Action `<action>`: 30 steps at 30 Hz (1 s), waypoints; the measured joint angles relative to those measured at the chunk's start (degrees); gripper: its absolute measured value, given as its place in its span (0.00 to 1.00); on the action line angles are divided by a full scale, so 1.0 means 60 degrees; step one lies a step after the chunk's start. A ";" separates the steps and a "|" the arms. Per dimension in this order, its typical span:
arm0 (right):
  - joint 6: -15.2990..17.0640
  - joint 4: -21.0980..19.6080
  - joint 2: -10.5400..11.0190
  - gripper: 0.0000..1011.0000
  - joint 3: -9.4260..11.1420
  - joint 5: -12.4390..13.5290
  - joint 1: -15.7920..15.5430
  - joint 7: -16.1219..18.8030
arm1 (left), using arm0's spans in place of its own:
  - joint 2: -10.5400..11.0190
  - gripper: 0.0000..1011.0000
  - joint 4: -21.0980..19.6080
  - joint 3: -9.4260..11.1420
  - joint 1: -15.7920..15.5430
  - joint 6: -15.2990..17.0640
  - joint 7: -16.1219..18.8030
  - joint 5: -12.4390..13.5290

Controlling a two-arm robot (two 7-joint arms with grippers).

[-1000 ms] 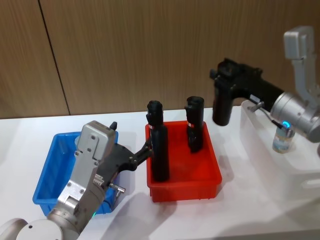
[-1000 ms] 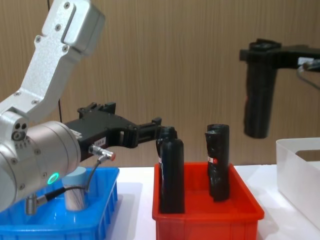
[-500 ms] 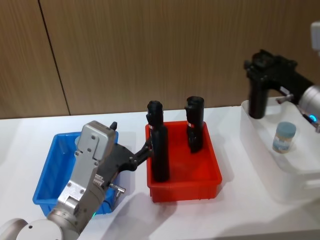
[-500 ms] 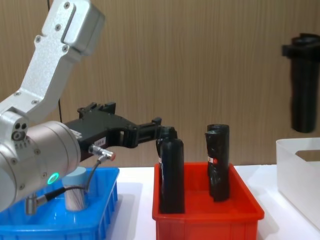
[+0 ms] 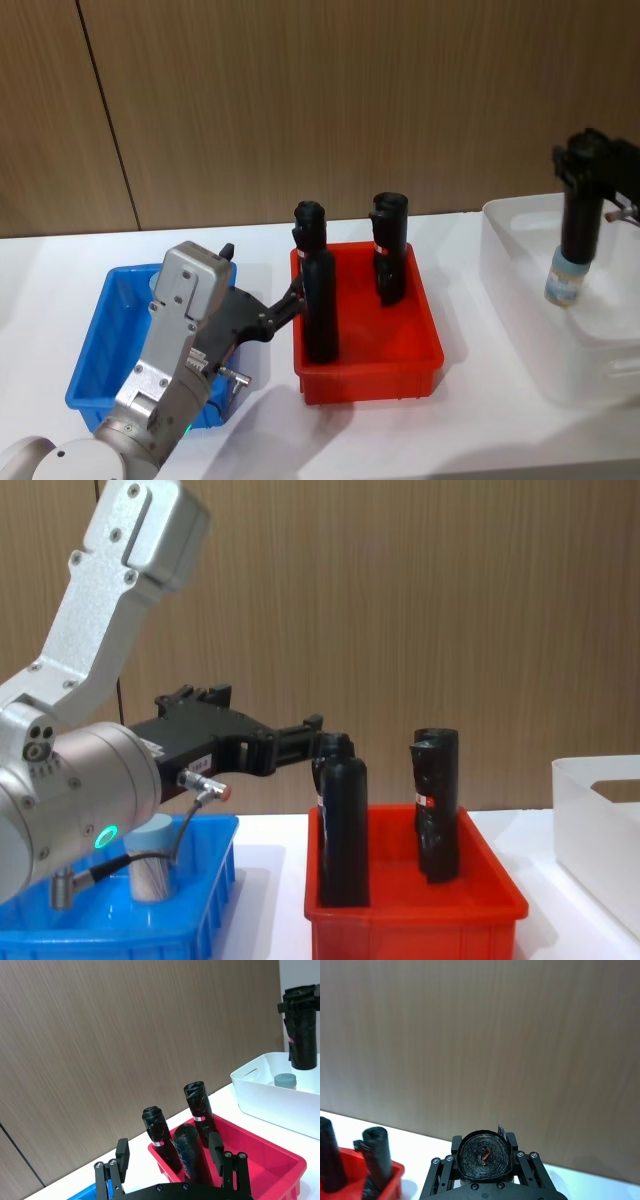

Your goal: Pick the cotton swabs from the blue box and place them into the white box.

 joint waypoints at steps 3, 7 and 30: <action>0.0069 0.0206 0.0040 0.50 0.0061 0.0030 0.0009 -0.0091 | 0.0000 0.99 0.0000 0.0000 0.0000 0.0000 0.0000 0.0000; 0.0106 0.0501 0.0080 0.52 0.0135 0.0097 0.0045 -0.0168 | 0.0000 0.99 0.0000 0.0000 0.0000 0.0000 0.0000 0.0000; -0.0126 0.1137 0.0196 0.99 0.0330 0.0306 0.0089 -0.0245 | 0.0000 0.99 0.0000 0.0000 0.0000 0.0000 0.0000 0.0000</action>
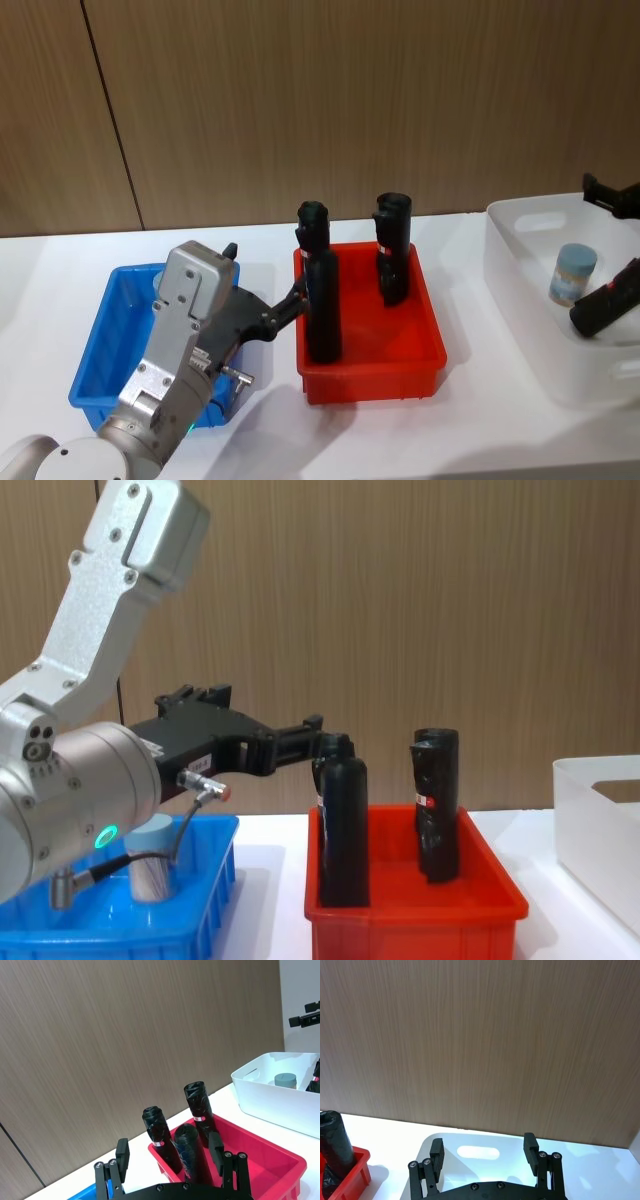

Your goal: Pick the cotton swabs from the blue box and place them into the white box.

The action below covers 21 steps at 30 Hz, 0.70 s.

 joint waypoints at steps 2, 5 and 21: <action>-0.0010 0.0001 0.0003 0.99 0.0006 0.0002 -0.0008 0.0001 | 0.0000 0.99 0.0000 0.0000 0.0000 0.0000 0.0000 0.0000; -0.0025 0.0005 0.0010 0.99 0.0016 0.0007 -0.0015 0.0002 | 0.0000 0.99 0.0000 0.0000 0.0000 0.0000 0.0000 0.0000; -0.0067 0.0015 0.0024 0.99 0.0040 0.0030 -0.0036 0.0020 | 0.0000 0.99 0.0000 0.0000 0.0000 0.0000 0.0000 0.0000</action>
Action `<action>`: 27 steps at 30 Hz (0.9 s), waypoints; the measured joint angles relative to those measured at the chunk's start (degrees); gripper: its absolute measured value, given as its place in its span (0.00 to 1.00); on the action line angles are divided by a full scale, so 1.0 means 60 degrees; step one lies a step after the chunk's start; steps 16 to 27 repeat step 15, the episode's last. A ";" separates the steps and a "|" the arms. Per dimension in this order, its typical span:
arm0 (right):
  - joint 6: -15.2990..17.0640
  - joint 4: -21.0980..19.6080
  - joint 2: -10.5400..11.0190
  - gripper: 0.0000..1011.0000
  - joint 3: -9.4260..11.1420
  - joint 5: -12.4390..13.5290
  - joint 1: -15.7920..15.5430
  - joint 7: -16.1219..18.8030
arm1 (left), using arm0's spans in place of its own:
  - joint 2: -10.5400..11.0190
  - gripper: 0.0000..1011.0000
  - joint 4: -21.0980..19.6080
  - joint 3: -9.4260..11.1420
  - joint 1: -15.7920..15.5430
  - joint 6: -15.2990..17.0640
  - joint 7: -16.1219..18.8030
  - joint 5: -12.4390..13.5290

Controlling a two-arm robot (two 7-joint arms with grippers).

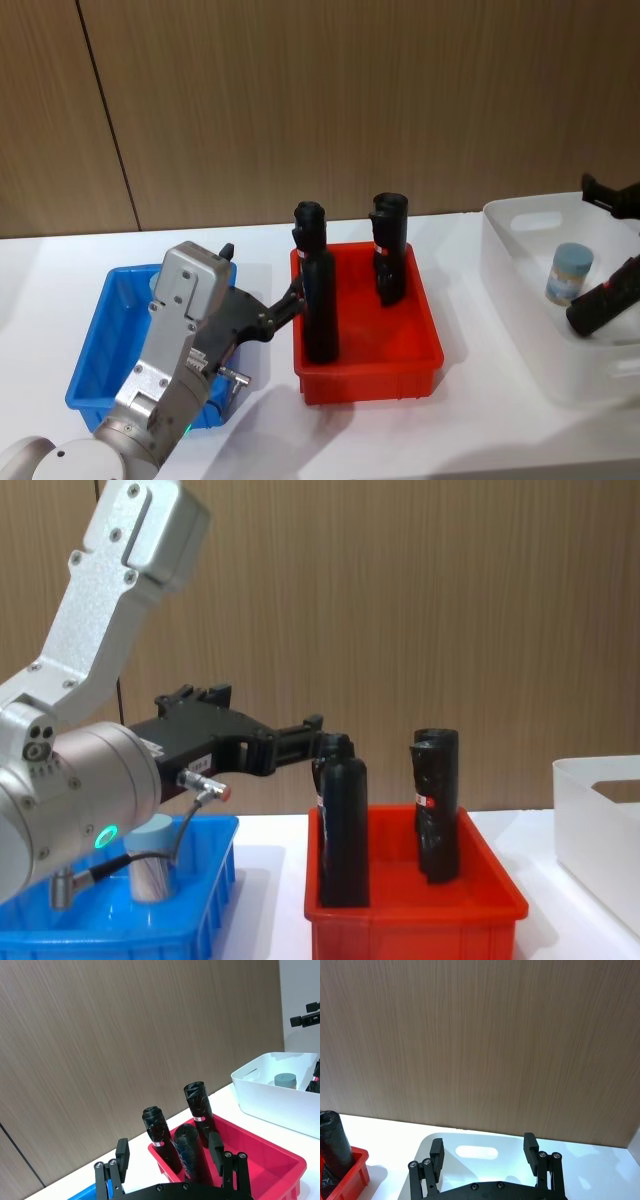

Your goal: Pick the cotton swabs from the blue box and place them into the white box.

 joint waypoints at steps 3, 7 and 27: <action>-0.0004 0.0000 0.0002 0.99 0.0004 0.0000 -0.0003 0.0004 | 0.0000 0.99 0.0000 0.0000 0.0000 0.0000 0.0001 0.0000; -0.0009 0.0000 0.0004 0.99 0.0006 0.0000 -0.0007 0.0005 | 0.0000 0.99 0.0000 0.0000 0.0000 0.0000 0.0000 0.0000; -0.0015 0.0000 0.0005 0.99 0.0006 -0.0001 -0.0008 0.0005 | 0.0000 0.99 0.0000 0.0000 0.0000 0.0000 0.0000 0.0001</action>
